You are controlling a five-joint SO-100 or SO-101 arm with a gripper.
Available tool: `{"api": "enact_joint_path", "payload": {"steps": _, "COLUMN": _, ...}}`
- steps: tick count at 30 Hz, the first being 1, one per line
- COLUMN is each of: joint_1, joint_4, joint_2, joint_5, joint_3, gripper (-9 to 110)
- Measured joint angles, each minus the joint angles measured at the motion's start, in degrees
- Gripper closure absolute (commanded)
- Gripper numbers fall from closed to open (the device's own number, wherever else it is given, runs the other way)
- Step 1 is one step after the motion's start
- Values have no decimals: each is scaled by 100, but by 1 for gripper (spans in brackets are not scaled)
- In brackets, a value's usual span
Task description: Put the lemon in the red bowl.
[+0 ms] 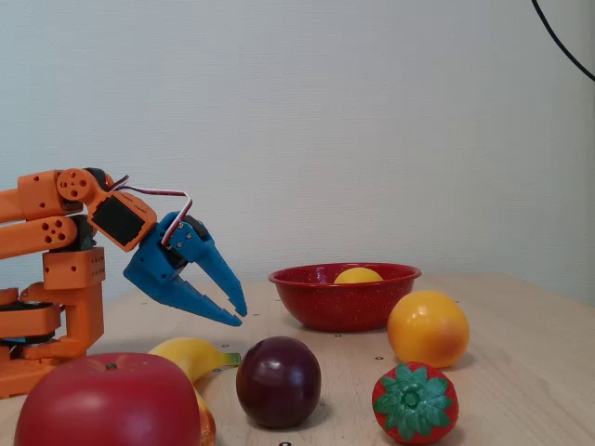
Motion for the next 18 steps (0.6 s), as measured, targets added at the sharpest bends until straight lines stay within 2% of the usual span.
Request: {"api": "enact_joint_path", "payload": {"steps": 18, "joint_1": 0, "joint_4": 0, "joint_2": 0, "joint_5": -105, "joint_3": 0, "gripper": 101}}
